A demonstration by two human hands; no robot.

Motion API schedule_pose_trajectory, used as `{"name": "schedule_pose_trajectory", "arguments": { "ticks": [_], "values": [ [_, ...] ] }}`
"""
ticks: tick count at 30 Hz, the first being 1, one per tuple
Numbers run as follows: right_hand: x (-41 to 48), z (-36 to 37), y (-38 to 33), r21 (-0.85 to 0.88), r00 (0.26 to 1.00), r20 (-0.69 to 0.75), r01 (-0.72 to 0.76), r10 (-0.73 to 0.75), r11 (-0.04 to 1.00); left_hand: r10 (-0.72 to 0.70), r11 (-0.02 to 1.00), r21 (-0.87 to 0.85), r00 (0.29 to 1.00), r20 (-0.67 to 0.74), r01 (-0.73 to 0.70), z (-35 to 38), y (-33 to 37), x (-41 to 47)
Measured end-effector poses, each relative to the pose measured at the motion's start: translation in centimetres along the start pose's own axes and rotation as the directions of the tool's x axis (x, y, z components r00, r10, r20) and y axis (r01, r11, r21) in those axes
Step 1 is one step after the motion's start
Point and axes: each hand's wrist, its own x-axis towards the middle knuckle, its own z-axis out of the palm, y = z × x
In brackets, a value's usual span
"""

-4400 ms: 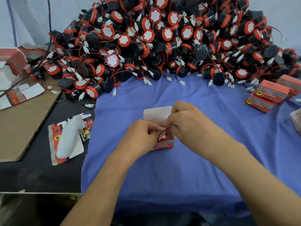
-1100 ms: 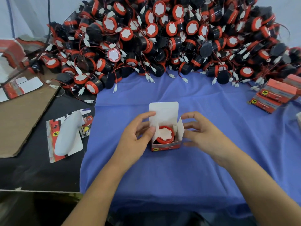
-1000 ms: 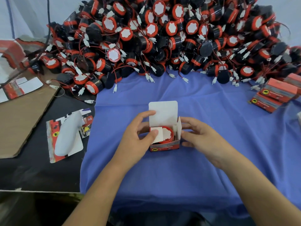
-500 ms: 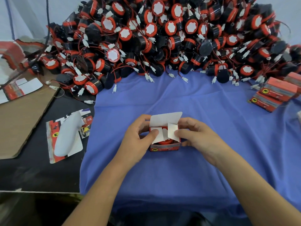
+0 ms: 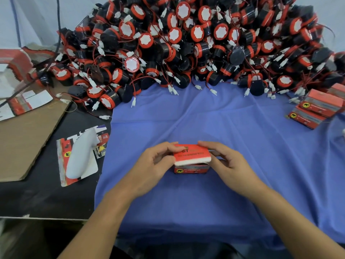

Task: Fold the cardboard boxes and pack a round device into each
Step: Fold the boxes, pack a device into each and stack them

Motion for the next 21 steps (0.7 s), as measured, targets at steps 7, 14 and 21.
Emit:
{"name": "schedule_pose_trajectory", "arguments": {
  "ticks": [7,14,21],
  "values": [
    [-0.5,-0.8,-0.3,-0.024,0.996,0.091,0.008,-0.006,1.0,-0.008,0.998,0.06,1.0,-0.028,0.01,0.1,-0.6,0.4],
    [-0.9,-1.0,-0.5,-0.101,0.994,0.097,0.052,-0.043,0.994,0.138,0.935,0.334,0.99,-0.042,-0.116,0.0,-0.5,-0.3],
    [-1.0,-0.6,0.3,-0.364,0.961,0.031,0.267,-0.275,0.892,0.199,0.84,0.507,0.979,0.039,-0.191,-0.3,-0.2,-0.6]
  ]
}}
